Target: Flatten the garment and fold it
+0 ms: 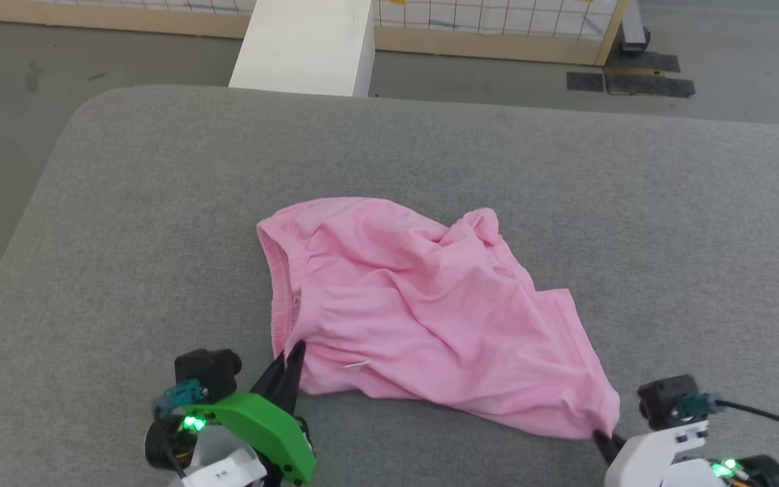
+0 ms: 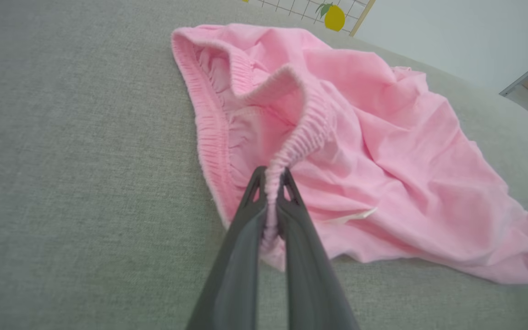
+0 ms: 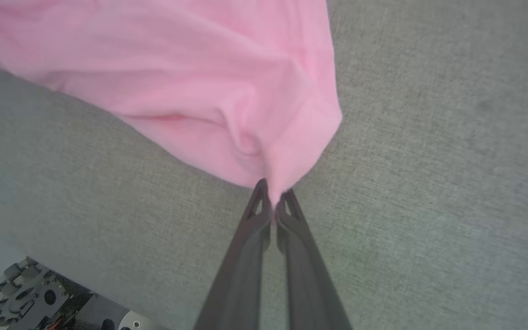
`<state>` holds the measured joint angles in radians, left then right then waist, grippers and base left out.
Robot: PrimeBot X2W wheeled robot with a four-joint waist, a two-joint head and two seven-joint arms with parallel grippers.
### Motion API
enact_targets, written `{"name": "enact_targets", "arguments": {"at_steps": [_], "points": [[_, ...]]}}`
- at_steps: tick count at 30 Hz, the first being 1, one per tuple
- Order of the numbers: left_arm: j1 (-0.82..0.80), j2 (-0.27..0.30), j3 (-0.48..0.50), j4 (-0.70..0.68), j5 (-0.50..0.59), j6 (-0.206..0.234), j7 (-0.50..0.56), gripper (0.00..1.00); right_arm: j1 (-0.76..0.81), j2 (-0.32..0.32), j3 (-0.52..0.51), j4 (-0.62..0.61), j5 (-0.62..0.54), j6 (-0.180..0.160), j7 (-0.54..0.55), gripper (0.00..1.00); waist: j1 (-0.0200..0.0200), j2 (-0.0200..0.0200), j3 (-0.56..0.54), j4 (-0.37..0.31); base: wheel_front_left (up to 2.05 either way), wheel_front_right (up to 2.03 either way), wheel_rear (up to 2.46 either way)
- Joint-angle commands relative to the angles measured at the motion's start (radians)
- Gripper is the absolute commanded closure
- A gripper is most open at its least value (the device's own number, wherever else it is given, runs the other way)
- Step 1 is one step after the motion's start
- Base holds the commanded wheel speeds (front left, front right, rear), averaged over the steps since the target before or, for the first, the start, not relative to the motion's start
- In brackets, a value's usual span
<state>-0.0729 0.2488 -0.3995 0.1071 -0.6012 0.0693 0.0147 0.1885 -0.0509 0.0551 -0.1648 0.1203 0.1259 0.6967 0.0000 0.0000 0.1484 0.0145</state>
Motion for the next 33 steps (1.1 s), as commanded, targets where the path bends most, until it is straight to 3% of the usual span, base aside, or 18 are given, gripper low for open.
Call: {"name": "enact_targets", "arguments": {"at_steps": [1, 6, 11, 14, 18, 21, 26, 33], "points": [[-0.013, 0.000, 0.003, -0.023, -0.019, -0.019, -0.008, 1.00, -0.010, 0.001, -0.010, -0.025, 0.010, 0.005, -0.007, 1.00, 0.0000, 0.0000, -0.013, -0.005, 0.00, 0.00, 0.00], [-0.085, 0.015, 0.020, -0.145, -0.106, -0.098, 0.048, 1.00, -0.081, -0.054, -0.031, -0.140, 0.026, 0.005, 0.032, 1.00, 0.0000, 0.0000, -0.026, -0.008, 0.00, 0.00, 0.00], [-0.248, 0.052, 0.042, -0.235, -0.209, -0.134, 0.214, 1.00, -0.275, -0.210, -0.011, -0.205, 0.071, 0.005, 0.130, 1.00, 0.0000, 0.0000, 0.000, -0.023, 0.00, 0.00, 0.00], [-0.374, 0.046, 0.078, -0.233, -0.295, -0.123, 0.308, 1.00, -0.440, -0.296, 0.012, -0.177, 0.109, 0.005, 0.175, 1.00, 0.0000, 0.0000, 0.038, -0.034, 0.00, 0.00, 0.00], [-0.575, 0.032, 0.137, -0.164, -0.343, -0.070, 0.375, 1.00, -0.698, -0.369, 0.057, -0.076, 0.154, 0.005, 0.193, 1.00, 0.0000, 0.0000, 0.105, -0.046, 0.00, 0.00, 0.00], [-0.723, 0.013, 0.173, -0.089, -0.337, -0.029, 0.369, 1.00, -0.895, -0.388, 0.090, 0.022, 0.151, 0.005, 0.159, 1.00, 0.0000, 0.0000, 0.160, -0.057, 0.00, 0.00, 0.00], [-0.955, -0.006, 0.214, 0.048, -0.282, 0.003, 0.293, 1.00, -1.170, -0.378, 0.104, 0.200, 0.101, 0.005, 0.058, 1.00, 0.0000, 0.0000, 0.248, -0.067, 0.00, 0.00, 0.00], [-1.188, -0.065, 0.295, 0.178, -0.283, -0.001, 0.124, 1.00, -1.454, -0.360, 0.085, 0.373, -0.023, 0.005, -0.142, 1.00, 0.0000, 0.0000, 0.318, -0.069, 0.00, 0.00, 0.00]]}}
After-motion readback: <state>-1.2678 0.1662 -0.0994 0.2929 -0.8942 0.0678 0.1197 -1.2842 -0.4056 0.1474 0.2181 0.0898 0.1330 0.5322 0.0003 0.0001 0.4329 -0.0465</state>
